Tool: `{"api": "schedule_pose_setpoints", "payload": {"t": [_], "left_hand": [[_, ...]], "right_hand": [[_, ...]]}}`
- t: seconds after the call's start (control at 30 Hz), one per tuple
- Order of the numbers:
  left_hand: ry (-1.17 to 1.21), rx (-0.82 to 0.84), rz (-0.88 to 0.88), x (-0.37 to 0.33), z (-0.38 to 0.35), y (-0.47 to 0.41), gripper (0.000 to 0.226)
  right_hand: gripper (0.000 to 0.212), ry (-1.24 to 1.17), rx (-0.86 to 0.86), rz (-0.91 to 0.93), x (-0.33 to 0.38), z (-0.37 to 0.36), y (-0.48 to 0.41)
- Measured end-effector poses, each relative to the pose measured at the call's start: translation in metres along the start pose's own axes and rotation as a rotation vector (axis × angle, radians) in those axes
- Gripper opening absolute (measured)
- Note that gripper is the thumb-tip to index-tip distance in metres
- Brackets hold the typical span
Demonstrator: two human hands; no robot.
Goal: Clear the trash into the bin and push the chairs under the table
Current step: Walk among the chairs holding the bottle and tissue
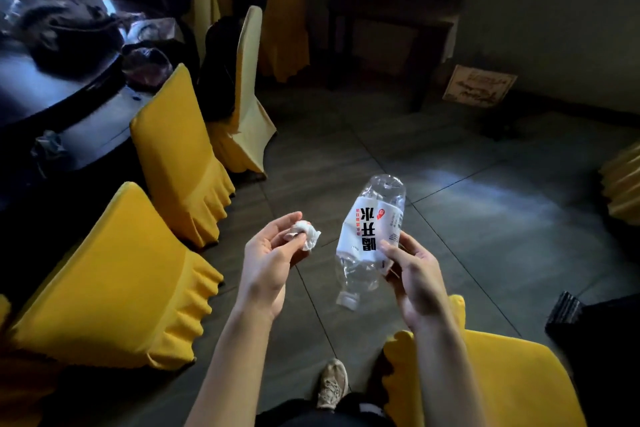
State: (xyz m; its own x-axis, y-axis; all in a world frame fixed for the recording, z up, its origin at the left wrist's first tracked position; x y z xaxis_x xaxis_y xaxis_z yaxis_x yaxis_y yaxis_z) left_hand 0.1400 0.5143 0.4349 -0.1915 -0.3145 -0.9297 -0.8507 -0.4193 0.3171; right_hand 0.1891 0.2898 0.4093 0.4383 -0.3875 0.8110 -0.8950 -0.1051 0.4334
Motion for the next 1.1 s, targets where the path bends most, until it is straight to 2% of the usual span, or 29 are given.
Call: {"api": "schedule_pose_setpoints", "payload": {"t": [0.37,0.6,0.87,1.1], "left_hand": [[-0.026,0.113,0.098,-0.006,-0.106,-0.138,0.027],[-0.023,0.323,0.161,-0.007,-0.204,-0.262,0.027],[-0.128,0.615,0.181,-0.063,-0.324,-0.388,0.018],[-0.122,0.706,0.222,-0.075,-0.424,-0.452,0.02]], "right_hand": [[0.026,-0.04,-0.146,0.065,0.062,0.022,-0.107],[0.026,-0.169,-0.387,0.156,0.124,0.058,-0.195],[0.026,-0.287,-0.556,0.286,0.214,0.041,-0.301],[0.024,-0.393,-0.688,0.356,0.254,0.067,-0.354]]}}
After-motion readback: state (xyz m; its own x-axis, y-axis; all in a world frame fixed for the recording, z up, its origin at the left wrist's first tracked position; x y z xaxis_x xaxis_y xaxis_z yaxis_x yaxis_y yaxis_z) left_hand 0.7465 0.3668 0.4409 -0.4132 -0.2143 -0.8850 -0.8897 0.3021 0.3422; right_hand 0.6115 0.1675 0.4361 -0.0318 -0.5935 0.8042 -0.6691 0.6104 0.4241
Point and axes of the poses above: each hand's wrist, its own y-axis away from the middle knuckle, its own z-axis out of the back of the hand, x = y × z, the point moved 6 cm from there along -y, towards the middle knuckle, and after that the axes turned 2 degrees about -y, right-handed, at the moved point
